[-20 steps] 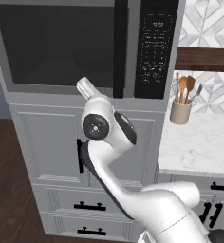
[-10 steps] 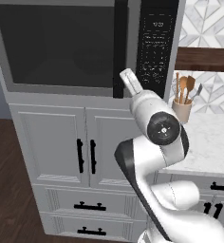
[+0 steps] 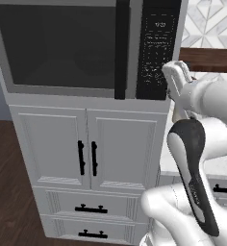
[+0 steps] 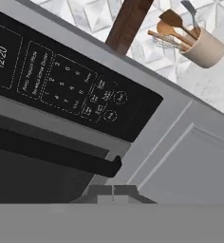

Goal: Open the microwave, place the bowl with waffle inside the microwave, then close the microwave door and turn it on.

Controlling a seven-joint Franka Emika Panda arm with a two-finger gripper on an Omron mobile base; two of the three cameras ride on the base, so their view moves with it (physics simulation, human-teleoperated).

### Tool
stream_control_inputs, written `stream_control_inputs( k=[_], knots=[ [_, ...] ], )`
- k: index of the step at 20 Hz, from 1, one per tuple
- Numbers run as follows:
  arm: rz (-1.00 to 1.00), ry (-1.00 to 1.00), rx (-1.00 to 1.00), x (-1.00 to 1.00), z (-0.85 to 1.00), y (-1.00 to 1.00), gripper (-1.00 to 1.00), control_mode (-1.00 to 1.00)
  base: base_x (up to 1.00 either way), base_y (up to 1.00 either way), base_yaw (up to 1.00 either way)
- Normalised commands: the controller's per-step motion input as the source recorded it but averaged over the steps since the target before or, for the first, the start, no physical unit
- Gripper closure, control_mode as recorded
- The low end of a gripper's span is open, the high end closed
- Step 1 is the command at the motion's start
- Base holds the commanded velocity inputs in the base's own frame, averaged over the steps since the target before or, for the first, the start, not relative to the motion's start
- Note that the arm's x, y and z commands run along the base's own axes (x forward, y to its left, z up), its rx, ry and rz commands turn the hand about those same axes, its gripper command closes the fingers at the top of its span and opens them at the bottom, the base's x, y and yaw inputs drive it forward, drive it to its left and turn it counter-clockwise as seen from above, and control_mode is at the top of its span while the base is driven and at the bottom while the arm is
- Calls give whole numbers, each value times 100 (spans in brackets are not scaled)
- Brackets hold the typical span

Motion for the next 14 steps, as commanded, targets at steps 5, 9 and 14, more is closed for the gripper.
stream_control_inputs(
  k=[5,9,14],
  knots=[
    [32,-4,8,0,-9,-65,100,-100,0,0,0],
    [20,-3,4,0,-14,-31,100,-100,0,0,0],
    [4,0,2,8,-3,-11,100,-100,0,0,0]
  ],
)
